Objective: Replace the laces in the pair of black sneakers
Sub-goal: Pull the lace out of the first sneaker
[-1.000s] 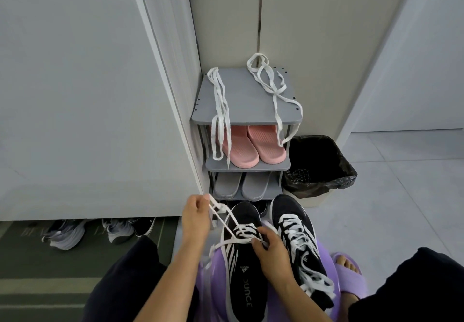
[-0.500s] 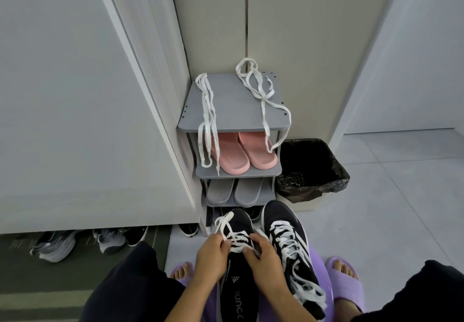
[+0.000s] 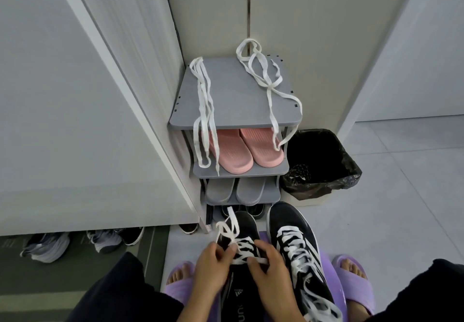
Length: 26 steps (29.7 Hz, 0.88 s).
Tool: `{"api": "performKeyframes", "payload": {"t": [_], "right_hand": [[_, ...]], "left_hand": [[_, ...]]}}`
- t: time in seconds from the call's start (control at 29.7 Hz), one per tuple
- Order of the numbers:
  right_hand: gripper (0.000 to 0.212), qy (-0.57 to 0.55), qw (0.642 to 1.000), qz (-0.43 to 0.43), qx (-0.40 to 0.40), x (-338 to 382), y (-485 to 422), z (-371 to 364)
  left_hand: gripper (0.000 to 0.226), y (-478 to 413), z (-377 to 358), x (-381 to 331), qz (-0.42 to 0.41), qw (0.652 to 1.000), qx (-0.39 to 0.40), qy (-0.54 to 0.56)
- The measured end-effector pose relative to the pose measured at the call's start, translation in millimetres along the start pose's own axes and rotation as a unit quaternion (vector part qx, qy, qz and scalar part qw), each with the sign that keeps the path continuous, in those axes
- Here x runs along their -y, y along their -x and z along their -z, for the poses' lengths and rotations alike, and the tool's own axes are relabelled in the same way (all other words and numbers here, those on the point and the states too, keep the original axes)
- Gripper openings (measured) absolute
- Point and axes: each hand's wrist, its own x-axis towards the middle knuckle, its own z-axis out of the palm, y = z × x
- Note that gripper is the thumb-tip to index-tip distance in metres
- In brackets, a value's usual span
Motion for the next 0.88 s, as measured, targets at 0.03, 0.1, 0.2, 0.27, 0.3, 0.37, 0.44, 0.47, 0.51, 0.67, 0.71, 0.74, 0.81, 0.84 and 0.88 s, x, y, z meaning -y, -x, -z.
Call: {"api": "performKeyframes", "payload": {"t": [0.03, 0.1, 0.2, 0.27, 0.3, 0.37, 0.44, 0.47, 0.51, 0.67, 0.71, 0.74, 0.81, 0.84, 0.88], "right_hand": [[0.036, 0.001, 1.000, 0.001, -0.002, 0, 1, 1], [0.036, 0.007, 1.000, -0.002, -0.003, 0, 0, 1], [0.038, -0.002, 1.000, -0.006, -0.004, 6, -1, 3], [0.039, -0.009, 1.000, -0.009, -0.005, 10, -1, 5], [0.038, -0.010, 1.000, -0.010, -0.006, 12, -1, 6], [0.037, -0.006, 1.000, -0.010, -0.004, 16, -2, 9], [0.039, 0.015, 1.000, -0.003, -0.001, 18, -1, 10], [0.040, 0.024, 1.000, -0.001, 0.001, 19, -1, 11], [0.040, 0.033, 0.999, -0.001, 0.003, 22, -1, 11], [0.041, 0.058, 0.998, 0.000, -0.008, 27, 0, 11], [0.041, 0.060, 0.998, -0.003, -0.011, 27, 1, 11], [0.042, 0.062, 0.998, -0.005, -0.011, 27, 1, 12], [0.043, 0.065, 0.998, -0.008, -0.009, 29, 3, 12], [0.043, 0.065, 0.998, -0.010, -0.007, 29, 3, 12], [0.044, 0.062, 0.998, -0.011, -0.005, 29, 3, 12]], "left_hand": [[0.032, -1, -2, 1, -0.025, 0.999, 0.002, -0.025], [0.033, -7, -2, -3, -0.060, 0.997, 0.009, -0.047], [0.034, -14, 3, -14, -0.064, 0.997, -0.002, -0.041], [0.035, -12, 4, -21, -0.062, 0.998, -0.025, 0.004], [0.034, -11, 4, -25, -0.060, 0.997, -0.036, 0.030], [0.032, -11, 5, -29, -0.057, 0.994, -0.057, 0.075], [0.033, -12, 8, -30, -0.047, 0.990, -0.079, 0.103], [0.033, -14, 9, -29, -0.034, 0.990, -0.080, 0.114], [0.034, -14, 11, -27, -0.020, 0.989, -0.074, 0.126], [0.026, -4, 5, -13, -0.008, 1.000, 0.013, 0.017], [0.023, -3, 3, -11, -0.025, 0.999, 0.018, -0.007], [0.021, -1, 3, -10, -0.042, 0.999, 0.018, -0.028], [0.019, 0, 2, -12, -0.075, 0.995, 0.012, -0.062], [0.021, 0, 2, -12, -0.086, 0.994, 0.003, -0.072], [0.021, 1, 1, -14, -0.088, 0.993, -0.012, -0.073]]}}
